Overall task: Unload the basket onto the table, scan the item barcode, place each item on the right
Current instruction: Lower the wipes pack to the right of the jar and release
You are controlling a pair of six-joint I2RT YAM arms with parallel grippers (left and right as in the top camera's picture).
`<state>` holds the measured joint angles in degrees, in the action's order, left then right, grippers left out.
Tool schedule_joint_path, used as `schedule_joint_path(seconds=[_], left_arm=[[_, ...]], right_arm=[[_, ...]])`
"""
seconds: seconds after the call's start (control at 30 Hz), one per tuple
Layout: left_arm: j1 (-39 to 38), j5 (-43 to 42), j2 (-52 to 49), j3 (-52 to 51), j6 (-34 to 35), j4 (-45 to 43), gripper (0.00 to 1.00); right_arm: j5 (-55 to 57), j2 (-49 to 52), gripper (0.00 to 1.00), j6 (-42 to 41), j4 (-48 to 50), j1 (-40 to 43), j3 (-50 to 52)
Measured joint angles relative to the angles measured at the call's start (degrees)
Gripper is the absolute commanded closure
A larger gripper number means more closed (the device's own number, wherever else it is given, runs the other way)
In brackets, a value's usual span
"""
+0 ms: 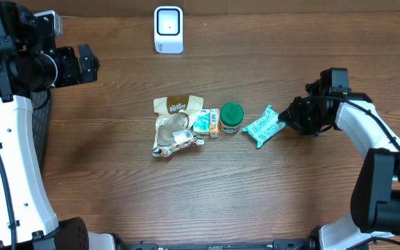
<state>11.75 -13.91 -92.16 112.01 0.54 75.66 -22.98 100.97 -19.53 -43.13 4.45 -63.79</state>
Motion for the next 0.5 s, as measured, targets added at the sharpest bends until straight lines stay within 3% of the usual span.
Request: schedule_joint_path(seconds=[0.1, 0.27, 0.5], left_arm=[[0.0, 0.0, 0.0, 0.0, 0.02, 0.0, 0.01], [0.0, -0.02, 0.0, 0.0, 0.0, 0.0, 0.0], [0.0, -0.02, 0.0, 0.0, 0.02, -0.02, 0.0]], right_arm=[[-0.81, 0.13, 0.74, -0.15, -4.09, -0.07, -4.92], [-2.47, 0.13, 0.74, -3.21, -0.09, -1.29, -8.68], [4.66, 3.48, 0.75, -15.32, 5.11, -13.38, -8.68]])
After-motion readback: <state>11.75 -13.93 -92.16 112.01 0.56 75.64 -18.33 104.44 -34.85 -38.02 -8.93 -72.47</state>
